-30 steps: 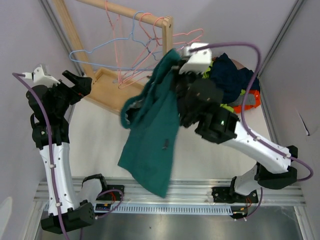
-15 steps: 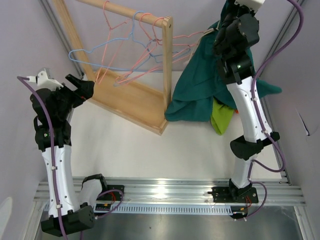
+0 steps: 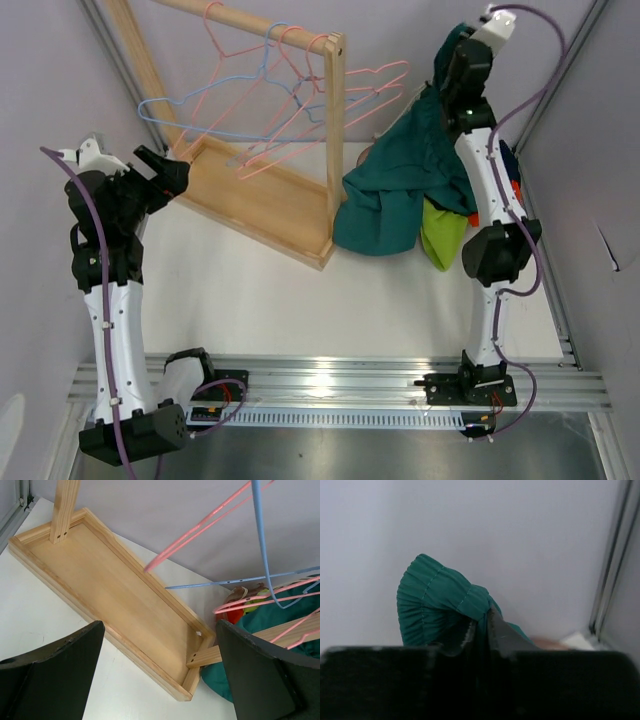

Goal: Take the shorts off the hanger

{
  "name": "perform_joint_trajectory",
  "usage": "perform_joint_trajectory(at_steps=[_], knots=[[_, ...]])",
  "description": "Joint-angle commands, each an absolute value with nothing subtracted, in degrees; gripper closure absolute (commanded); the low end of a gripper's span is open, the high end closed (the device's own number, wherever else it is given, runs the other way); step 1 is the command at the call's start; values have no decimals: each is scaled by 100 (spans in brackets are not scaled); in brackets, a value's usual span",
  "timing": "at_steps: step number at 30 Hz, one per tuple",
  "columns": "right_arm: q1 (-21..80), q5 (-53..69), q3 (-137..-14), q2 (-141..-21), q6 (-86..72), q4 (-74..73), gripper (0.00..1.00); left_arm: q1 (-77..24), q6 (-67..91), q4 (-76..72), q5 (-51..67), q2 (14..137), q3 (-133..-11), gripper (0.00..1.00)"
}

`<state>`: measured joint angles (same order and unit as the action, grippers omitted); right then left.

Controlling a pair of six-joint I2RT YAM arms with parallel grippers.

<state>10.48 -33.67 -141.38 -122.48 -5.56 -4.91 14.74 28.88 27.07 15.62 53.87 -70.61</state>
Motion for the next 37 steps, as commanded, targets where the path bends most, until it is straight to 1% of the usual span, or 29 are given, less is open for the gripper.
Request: perform_joint_trajectory(at_steps=[1, 2, 3, 4, 5, 6, 10, 11, 14, 15, 17, 18, 19, 20, 21, 22, 23, 25, 26, 30, 33, 36, 37], knots=[[1107, -3296, -13511, -12148, -1230, -729, 42, 1424, 2769, 2645, 1415, 5388, -7312, 1], [1142, -3400, -13039, -12059, -1309, -738, 29, 1406, 2751, 2654, 1372, 5379, -7312, 1], [1169, -3593, -12834, -11945, -1379, -773, 21, 1389, 2699, 2698, 1328, 5388, -7339, 1], [1221, -3969, -12606, -11823, -1423, -765, 10, 1371, 2672, 2724, 1284, 5379, -7348, 1], [1248, -4112, -12116, -11491, -1406, -686, 4, 1362, 2654, 2751, 1187, 5379, -7365, 1], [1335, -4261, -11850, -11287, -1398, -625, 1, 1354, 2628, 2777, 1152, 5353, -7374, 1], [1616, -5341, -10681, -10180, -1319, -641, 0, 1345, 2602, 2830, 1037, 5274, -7348, 1], [1695, -5509, -10261, -9699, -1318, -703, 0, 1345, 2602, 2821, 933, 5247, -7330, 1], [2143, -5818, -9679, -8959, -1319, -984, 1, 1345, 2619, 2839, 844, 5151, -7216, 1], [2310, -5862, -9250, -8443, -1214, -950, 1, 1353, 2645, 2830, 852, 5124, -7207, 1], [2977, -5871, -8853, -7922, -942, -818, 1, 1345, 2715, 2813, 888, 5028, -7146, 1], [3241, -5749, -8668, -7423, -810, -783, 1, 1336, 2733, 2778, 922, 4984, -7111, 1], [3826, -5670, -8388, -7166, -748, -791, 1, 1327, 2751, 2777, 949, 4905, -7084, 1], [4110, -5565, -8280, -6937, -773, -826, 1, 1301, 2786, 2769, 949, 4870, -7032, 1], [4383, -5059, -8192, -6517, -773, -878, 1, 1275, 2786, 2716, 941, 4817, -6979, 1], [4655, -4915, -8087, -6347, -826, -1009, 1, 1248, 2777, 2690, 914, 4764, -6900, 1], [5137, -4852, -8060, -6189, -922, -1072, 1, 1205, 2760, 2689, 897, 4685, -6847, 1], [5535, -4563, -8042, -5882, -1090, -1334, 0, 1169, 2742, 2672, 888, 4615, -6768, 1], [5937, -4544, -8042, -5819, -1029, -1362, 1, 1143, 2733, 2663, 896, 4579, -6741, 1], [6616, -5105, -7902, -5669, -467, -1239, 1, 1143, 2558, 2934, 765, 4597, -6811, 1], [6723, -5186, -7832, -5634, -422, -1301, 1, 1143, 2496, 3076, 756, 4509, -6838, 1], [6732, -4993, -7621, -5581, -176, -1002, 5, 1108, 2417, 3111, 686, 4377, -6776, 1], [6741, -5027, -7620, -5590, -193, -1002, 5, 1090, 2382, 3120, 677, 4368, -6768, 1]])
